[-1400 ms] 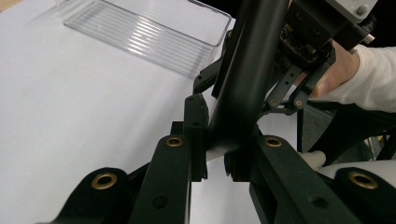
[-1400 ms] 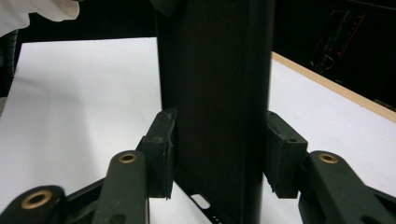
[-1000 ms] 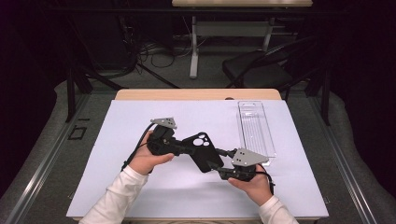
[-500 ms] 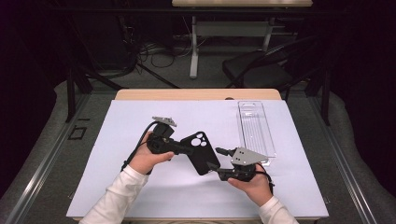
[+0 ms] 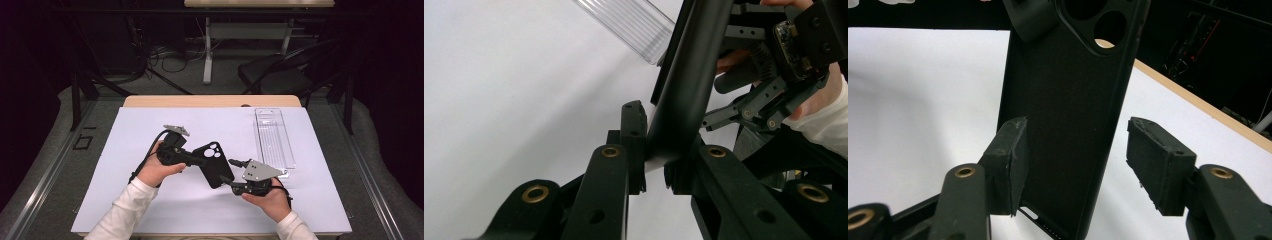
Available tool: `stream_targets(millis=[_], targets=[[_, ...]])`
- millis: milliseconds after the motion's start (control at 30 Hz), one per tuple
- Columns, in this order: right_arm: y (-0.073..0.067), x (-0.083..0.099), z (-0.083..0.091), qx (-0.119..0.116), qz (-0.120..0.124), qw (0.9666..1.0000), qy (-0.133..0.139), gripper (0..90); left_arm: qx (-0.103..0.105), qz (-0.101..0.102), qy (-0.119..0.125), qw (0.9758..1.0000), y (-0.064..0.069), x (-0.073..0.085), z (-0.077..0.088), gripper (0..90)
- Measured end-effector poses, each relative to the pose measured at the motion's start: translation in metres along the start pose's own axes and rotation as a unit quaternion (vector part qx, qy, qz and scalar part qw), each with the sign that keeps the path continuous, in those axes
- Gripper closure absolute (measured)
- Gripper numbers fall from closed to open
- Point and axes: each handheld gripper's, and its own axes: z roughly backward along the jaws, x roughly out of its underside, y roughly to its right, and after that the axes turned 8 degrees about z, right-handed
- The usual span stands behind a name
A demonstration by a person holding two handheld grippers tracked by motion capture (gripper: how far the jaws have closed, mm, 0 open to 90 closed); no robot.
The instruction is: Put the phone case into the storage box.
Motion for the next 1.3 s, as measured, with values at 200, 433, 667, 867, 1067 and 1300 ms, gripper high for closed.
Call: stream_targets(millis=[200,433,667,867,1067,1300], targets=[[-0.002,-0.003,0.001,0.011,-0.009,0.9999,-0.008,34.0,-0.003,-0.002,-0.003,1.0,0.002,0.0,0.0,81.5],[-0.002,-0.008,0.0,0.013,-0.014,0.9997,-0.016,32.4,-0.008,-0.007,-0.005,0.9999,0.005,0.0,0.003,81.4],[0.002,-0.015,0.002,0.017,-0.019,0.9995,-0.02,28.1,-0.019,-0.013,-0.006,0.9997,0.007,-0.001,0.006,81.4],[0.008,-0.022,0.003,0.017,-0.019,0.9993,-0.026,28.1,-0.019,-0.012,-0.01,0.9997,0.007,-0.001,0.006,81.5],[0.017,-0.029,0.004,0.011,-0.027,0.999,-0.034,28.3,-0.016,-0.014,-0.017,0.9996,0.007,-0.006,0.004,81.5],[0.027,-0.043,0.005,0.016,-0.026,0.9985,-0.045,28.6,-0.012,-0.012,-0.026,0.9995,0.005,-0.017,0.002,81.5]])
